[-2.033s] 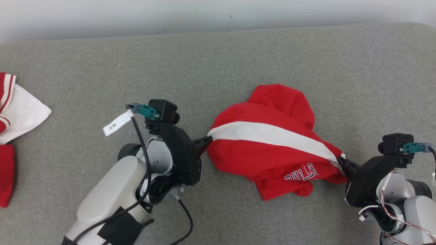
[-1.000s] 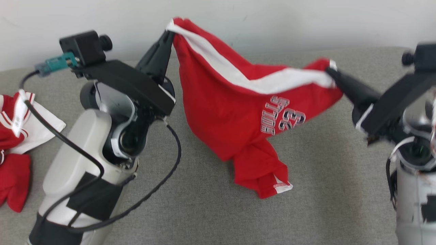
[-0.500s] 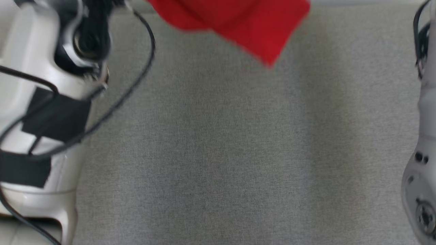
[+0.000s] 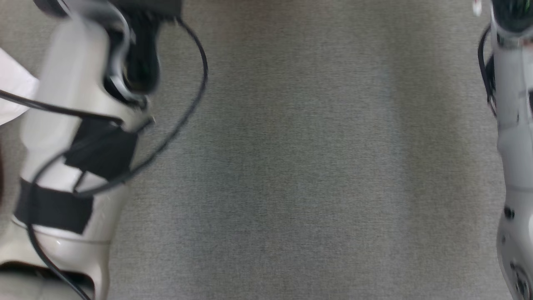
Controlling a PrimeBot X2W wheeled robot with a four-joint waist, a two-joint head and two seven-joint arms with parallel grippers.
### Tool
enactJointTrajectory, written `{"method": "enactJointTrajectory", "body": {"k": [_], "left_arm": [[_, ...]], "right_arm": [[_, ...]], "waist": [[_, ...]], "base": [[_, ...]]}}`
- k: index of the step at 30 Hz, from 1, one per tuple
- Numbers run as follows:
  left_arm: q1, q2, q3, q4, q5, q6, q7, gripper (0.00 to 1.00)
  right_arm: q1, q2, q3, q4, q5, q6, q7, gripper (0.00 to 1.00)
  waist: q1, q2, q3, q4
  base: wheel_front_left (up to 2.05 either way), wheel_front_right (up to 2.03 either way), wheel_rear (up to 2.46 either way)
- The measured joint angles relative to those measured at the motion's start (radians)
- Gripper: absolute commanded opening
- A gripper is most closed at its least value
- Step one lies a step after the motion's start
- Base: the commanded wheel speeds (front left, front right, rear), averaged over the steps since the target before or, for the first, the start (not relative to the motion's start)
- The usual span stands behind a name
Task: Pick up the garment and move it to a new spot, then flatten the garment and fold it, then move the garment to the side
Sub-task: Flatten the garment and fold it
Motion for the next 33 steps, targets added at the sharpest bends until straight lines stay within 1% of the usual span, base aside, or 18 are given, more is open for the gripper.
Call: {"method": "enactJointTrajectory", "body": {"k": [5,8,11,17,21,23,24,29,33], "left_arm": [[0.142,-0.004,-0.061,0.036,-0.006,-0.03,0.014,0.0],[0.215,0.002,-0.082,0.037,-0.016,-0.044,0.037,0.0],[0.297,0.026,-0.094,0.027,-0.023,-0.039,0.058,0.0],[0.467,0.074,-0.11,-0.058,-0.025,0.01,0.08,0.0],[0.6,0.104,-0.124,-0.139,-0.029,0.045,0.093,0.0],[0.671,0.118,-0.13,-0.18,-0.029,0.071,0.095,0.0],[0.742,0.138,-0.135,-0.223,-0.029,0.093,0.096,0.0],[0.9,0.183,-0.152,-0.339,-0.022,0.15,0.103,0.0],[1.004,0.216,-0.176,-0.432,-0.035,0.159,0.146,0.0]], "right_arm": [[0.225,-0.07,0.004,-0.13,-0.012,0.0,0.197,0.0],[0.35,-0.092,-0.012,-0.256,0.001,0.0,0.323,0.0],[0.477,-0.099,-0.055,-0.388,0.008,0.0,0.432,0.0],[0.683,-0.061,-0.145,-0.608,0.01,0.0,0.611,0.0],[0.81,-0.033,-0.177,-0.7,0.009,0.0,0.709,0.0],[0.872,-0.026,-0.19,-0.735,0.011,0.0,0.747,0.0],[0.929,-0.019,-0.202,-0.771,0.01,0.0,0.776,0.0],[1.063,-0.012,-0.212,-0.852,0.011,0.0,0.844,0.0],[1.162,-0.006,-0.212,-0.93,0.03,0.0,0.892,0.0]], "waist": [[0.0,0.0,-0.004,0.037],[-0.0002,-0.0001,-0.023,0.048],[-0.0004,-0.0001,-0.051,0.054],[-0.0005,-0.0001,-0.119,0.06],[-0.0005,-0.0001,-0.167,0.063],[-0.0006,-0.0002,-0.193,0.065],[-0.0006,-0.0002,-0.219,0.066],[-0.0006,-0.0002,-0.279,0.068],[-0.0006,-0.0002,-0.321,0.071]], "base": [[0.0,0.0,0.0],[0.0,0.0,0.0],[0.0,0.0,0.0],[0.0,0.0,0.0],[0.0,0.0,0.0],[0.0,0.0,0.0],[0.0,0.0,0.0],[0.0,0.0,0.0],[0.0,0.0,0.0]]}}
